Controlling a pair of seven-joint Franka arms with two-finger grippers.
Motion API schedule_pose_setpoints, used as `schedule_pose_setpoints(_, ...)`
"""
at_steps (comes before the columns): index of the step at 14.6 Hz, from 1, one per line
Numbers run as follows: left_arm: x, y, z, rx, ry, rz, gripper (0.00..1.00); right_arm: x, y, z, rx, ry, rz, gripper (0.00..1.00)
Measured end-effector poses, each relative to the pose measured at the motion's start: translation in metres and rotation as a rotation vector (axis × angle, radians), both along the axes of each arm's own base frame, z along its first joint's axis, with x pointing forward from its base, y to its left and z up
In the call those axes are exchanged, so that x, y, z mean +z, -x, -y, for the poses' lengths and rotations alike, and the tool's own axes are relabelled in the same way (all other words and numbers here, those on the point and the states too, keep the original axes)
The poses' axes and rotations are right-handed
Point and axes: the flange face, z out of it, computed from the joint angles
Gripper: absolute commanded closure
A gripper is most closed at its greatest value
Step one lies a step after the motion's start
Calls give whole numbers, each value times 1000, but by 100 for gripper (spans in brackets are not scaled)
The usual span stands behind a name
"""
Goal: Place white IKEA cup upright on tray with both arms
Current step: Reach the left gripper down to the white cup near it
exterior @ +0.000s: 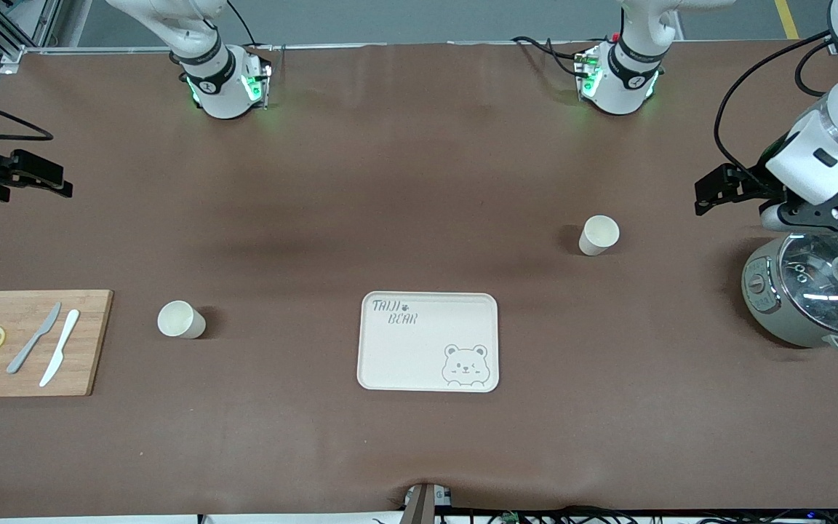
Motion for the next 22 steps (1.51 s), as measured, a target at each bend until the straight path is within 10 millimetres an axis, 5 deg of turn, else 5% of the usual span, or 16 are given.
schedule_pose_setpoints(7, -14, -5, -7, 13, -3, -27, 0, 0, 0, 1, -2, 1, 0, 0)
schedule_pose_setpoints(12, -84, 2, -4, 9, -6, -33, 0, -1, 0, 1, -2, 1, -2, 0)
schedule_pose_setpoints(22, -219, 87, -11, -65, -13, 51, 0, -2, 0, 1, -2, 1, -5, 0)
